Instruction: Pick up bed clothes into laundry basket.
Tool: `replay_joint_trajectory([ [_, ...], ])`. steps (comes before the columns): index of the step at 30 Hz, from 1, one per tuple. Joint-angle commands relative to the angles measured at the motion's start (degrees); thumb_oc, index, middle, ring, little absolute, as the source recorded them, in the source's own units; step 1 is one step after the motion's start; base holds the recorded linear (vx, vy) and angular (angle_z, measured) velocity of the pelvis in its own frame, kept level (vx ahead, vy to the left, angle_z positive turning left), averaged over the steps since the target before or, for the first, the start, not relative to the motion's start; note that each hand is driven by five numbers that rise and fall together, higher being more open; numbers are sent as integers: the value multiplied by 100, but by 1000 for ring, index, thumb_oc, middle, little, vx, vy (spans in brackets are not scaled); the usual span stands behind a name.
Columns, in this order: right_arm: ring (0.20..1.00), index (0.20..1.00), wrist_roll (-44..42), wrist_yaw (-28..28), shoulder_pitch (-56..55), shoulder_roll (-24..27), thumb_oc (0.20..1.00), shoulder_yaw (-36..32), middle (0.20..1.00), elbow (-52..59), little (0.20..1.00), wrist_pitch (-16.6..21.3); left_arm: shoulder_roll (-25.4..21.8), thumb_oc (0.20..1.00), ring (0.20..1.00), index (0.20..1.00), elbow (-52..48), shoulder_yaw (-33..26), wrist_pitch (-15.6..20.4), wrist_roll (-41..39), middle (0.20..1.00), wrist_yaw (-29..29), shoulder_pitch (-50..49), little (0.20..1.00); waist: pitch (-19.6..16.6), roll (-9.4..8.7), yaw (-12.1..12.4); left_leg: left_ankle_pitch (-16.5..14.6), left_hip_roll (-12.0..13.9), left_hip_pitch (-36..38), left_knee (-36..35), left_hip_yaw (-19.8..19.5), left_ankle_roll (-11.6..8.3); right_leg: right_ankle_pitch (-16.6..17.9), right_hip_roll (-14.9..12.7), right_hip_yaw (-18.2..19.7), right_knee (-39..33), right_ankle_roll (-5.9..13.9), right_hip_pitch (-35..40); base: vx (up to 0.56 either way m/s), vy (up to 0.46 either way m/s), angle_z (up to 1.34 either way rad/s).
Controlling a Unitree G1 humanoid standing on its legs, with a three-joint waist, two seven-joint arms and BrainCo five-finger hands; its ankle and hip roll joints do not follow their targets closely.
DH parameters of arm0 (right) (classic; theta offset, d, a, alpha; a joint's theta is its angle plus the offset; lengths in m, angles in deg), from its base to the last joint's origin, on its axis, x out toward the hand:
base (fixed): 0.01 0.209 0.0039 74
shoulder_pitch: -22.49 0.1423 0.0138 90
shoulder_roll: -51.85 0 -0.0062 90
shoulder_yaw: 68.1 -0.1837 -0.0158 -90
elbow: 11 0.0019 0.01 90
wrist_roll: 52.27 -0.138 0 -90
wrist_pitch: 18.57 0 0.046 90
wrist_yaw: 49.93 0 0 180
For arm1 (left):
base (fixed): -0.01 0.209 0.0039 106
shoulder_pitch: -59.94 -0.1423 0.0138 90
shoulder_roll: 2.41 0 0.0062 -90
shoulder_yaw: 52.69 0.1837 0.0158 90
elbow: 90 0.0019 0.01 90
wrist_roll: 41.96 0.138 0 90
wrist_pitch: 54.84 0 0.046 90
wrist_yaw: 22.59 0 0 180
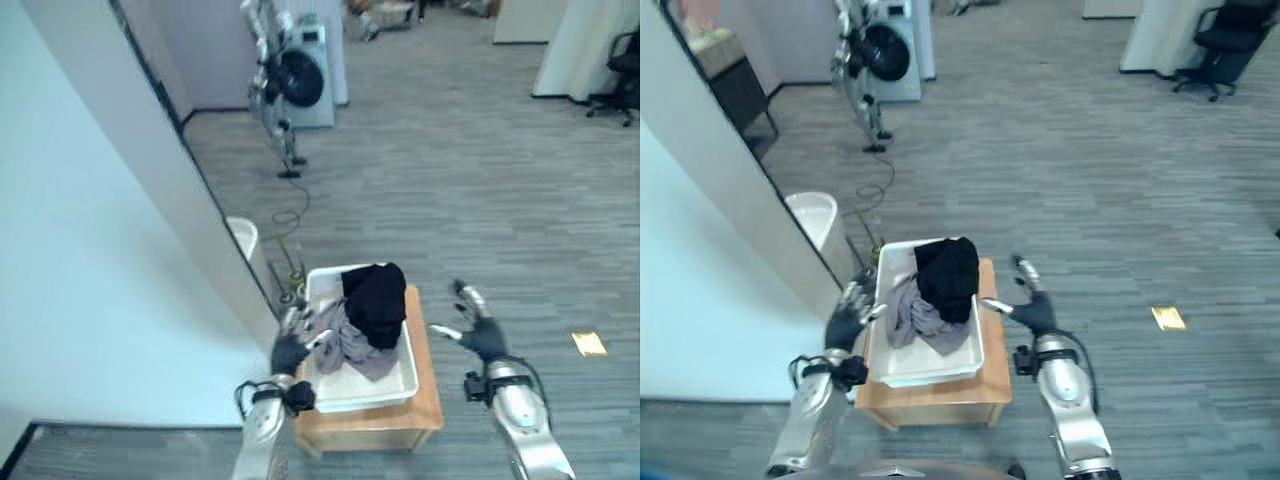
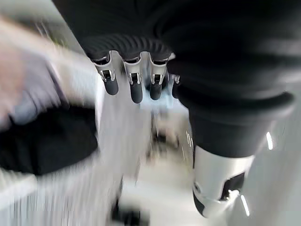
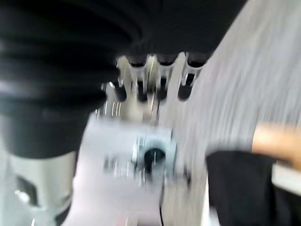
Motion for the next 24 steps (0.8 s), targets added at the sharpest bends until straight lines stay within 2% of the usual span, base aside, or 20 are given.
replay_joint_trajectory([
  [1,1000,1000,-330,-337,220,-153,1000,241,1000,370,1000,237,-87,1000,1000,1000,-156,-76,116,-41,1000,233,496,1000,155,-94,79,78,-28,-127,42,-659,93,-569,618,79,902,-448,-9,-261,-103,8],
  [2,1000,1000,-259,-376,331,-261,1000,586,1000,440,1000,253,-123,1000,1000,1000,-129,-73,6,125,1000,48,389,1000,199,-50,172,196,63,-286,42,-826,19,-762,792,186,1335,-393,-252,-293,-147,29],
  [3,1000,1000,-86,-326,673,-331,1000,914,1000,444,1000,265,-164,1000,1000,1000,-133,-56,-102,235,1000,-71,314,1000,178,-51,227,278,127,-479,42,-1176,-14,-889,914,906,1505,-352,-478,-161,-181,51],
  [4,1000,1000,97,-286,858,-344,1000,1169,1000,453,1000,266,-114,1000,1000,1000,-90,-213,-235,209,1000,-158,266,1000,138,-79,275,303,114,-640,42,-1634,-21,-896,1051,1954,1432,-368,-584,-96,-161,105],
  [5,1000,1000,102,-281,868,-343,1000,1186,1000,454,1000,265,-112,1000,1000,1000,-83,-237,-236,210,1000,-155,281,1000,122,-69,273,354,137,-692,42,-1630,-31,-834,1076,1969,1420,-376,-636,-25,-151,232],
  [6,1000,1000,327,-282,1013,-160,1000,1348,1000,505,1000,250,-88,1000,1000,1000,-50,-306,-461,260,1000,-215,237,1000,87,-134,374,406,13,-811,42,-2207,-59,-902,1218,2800,1175,-484,-432,-51,-120,262],
  [7,1000,1000,437,-269,1060,-138,1000,1416,1000,478,1000,208,-53,1000,1000,1000,-88,-348,-468,291,1000,-267,154,1000,88,-174,426,441,-21,-834,42,-2333,-108,-820,1174,2683,912,-600,-301,-64,-181,259],
  [9,1000,1000,529,-382,1227,-203,1000,1611,1000,287,1000,124,-51,1000,1000,1000,-260,-547,-474,277,1000,-358,-129,1000,74,-241,608,476,9,-912,42,-2401,-287,-543,903,2142,212,-662,-5,-113,-204,182],
  [12,1000,1000,583,-417,1323,-215,1000,1754,1000,187,1000,49,-19,1000,1000,1000,-662,-790,-539,181,1000,-445,-593,1000,118,-234,835,602,26,-986,42,-2706,-356,-433,921,1788,79,-746,105,-171,-147,84],
  [13,1000,1000,613,-427,1527,-161,1000,1833,1000,108,1000,54,23,1000,1000,1000,-768,-874,-501,135,1000,-461,-768,1000,231,-218,930,717,7,-1108,91,-2630,-385,-463,829,1468,79,-762,139,-258,-48,44],
  [14,1000,1000,619,-421,1674,-126,1000,1868,1000,25,1000,61,44,1000,1000,1000,-809,-917,-467,136,1000,-469,-758,1000,328,-201,935,791,-9,-1248,223,-2361,-390,-423,748,1254,79,-768,140,-248,-12,31],
  [15,1000,1000,619,-420,1695,-127,1000,1868,1000,16,1000,65,47,1000,1000,1000,-807,-925,-465,137,1000,-468,-742,1000,340,-195,925,818,-8,-1288,251,-2375,-389,-391,752,1251,79,-766,118,-337,32,57],
  [16,1000,1000,658,-365,1939,-130,1000,1821,1000,-207,1000,28,65,1000,1000,1000,-833,-991,-529,166,1000,-497,-592,1000,466,-186,752,539,251,-1359,572,-891,-336,-393,544,632,79,-758,142,-309,15,106],
  [18,1000,1000,736,-327,1987,-187,1000,1741,1000,-299,1000,-31,120,1000,1000,1000,-810,-1085,-614,137,1000,-463,-528,1000,518,-179,589,267,539,-1083,890,437,-130,-368,401,-93,79,-694,244,-263,-23,213],
  [19,1000,1000,747,-319,1900,-223,1000,1688,1000,-280,1000,-75,107,1000,1000,1000,-843,-1128,-649,127,1000,-458,-534,1000,538,-170,543,229,561,-982,1034,666,-80,-346,384,-320,79,-695,342,-151,-12,279],
  [20,1000,1000,774,-306,1782,-242,1000,1634,1000,-300,1000,-75,95,1000,1000,1000,-884,-1100,-703,109,1000,-395,-495,1000,482,-162,496,18,635,-749,1176,1253,-29,-414,283,-961,79,-672,515,-95,6,250],
  [21,1000,1000,775,-306,1783,-242,1000,1636,1000,-299,1000,-74,95,1000,1000,1000,-880,-1105,-701,109,1000,-393,-490,1000,485,-160,474,47,634,-762,1165,1234,-21,-403,287,-982,79,-681,511,-79,36,219],
  [22,1000,1000,776,-290,1738,-224,1000,1582,1000,-317,1000,-61,81,1000,1000,1000,-906,-1055,-735,115,1000,-335,-400,1000,430,-160,394,-96,825,-556,1247,1784,-11,-502,199,-1477,79,-672,628,4,55,265],
  [23,1000,1000,786,-275,1681,-200,1000,1518,1000,-337,1000,-55,75,1000,1000,1000,-909,-1017,-755,113,1000,-295,-364,1000,380,-154,325,-187,965,-347,1210,2011,-64,-584,177,-1718,79,-630,739,35,152,250],
  [24,1000,1000,836,-309,1540,-154,1000,1449,1000,-344,1000,-56,98,1000,1000,1000,-1000,-896,-734,73,1000,-133,-486,1000,265,-128,299,-160,787,49,693,2049,-40,-546,204,-2098,79,-505,863,79,210,252],
])
